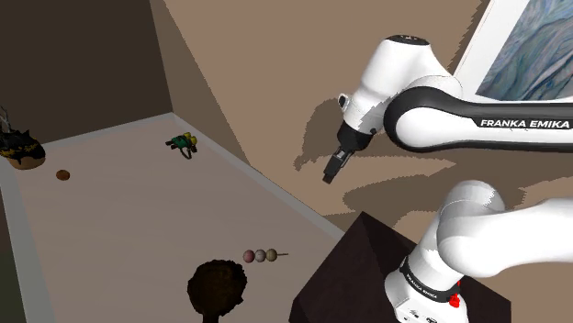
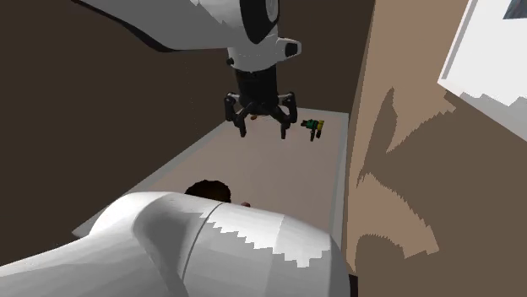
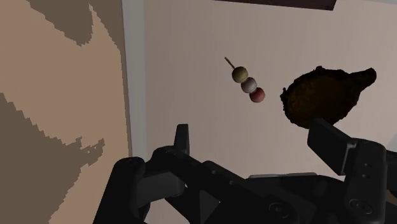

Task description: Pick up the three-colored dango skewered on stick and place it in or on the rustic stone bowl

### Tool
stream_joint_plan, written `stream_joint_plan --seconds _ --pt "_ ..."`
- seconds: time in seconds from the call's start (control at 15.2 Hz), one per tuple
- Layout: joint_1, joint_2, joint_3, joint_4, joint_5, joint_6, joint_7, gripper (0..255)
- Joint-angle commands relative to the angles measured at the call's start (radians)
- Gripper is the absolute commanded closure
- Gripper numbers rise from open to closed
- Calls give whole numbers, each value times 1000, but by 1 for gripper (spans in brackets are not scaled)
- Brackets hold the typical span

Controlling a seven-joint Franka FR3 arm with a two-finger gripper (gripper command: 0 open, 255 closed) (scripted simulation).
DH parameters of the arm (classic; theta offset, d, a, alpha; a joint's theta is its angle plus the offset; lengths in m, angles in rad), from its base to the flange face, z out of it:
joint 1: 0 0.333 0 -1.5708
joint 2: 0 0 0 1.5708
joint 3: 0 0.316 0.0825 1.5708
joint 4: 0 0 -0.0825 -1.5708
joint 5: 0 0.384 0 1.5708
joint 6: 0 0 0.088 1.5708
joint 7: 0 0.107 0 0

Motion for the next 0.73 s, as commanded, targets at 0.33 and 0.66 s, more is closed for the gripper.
stream_joint_plan --seconds 0.33,0.66 --pt "28 88 101 -208 36 356 79 0" --pt "23 101 104 -236 33 405 78 0"
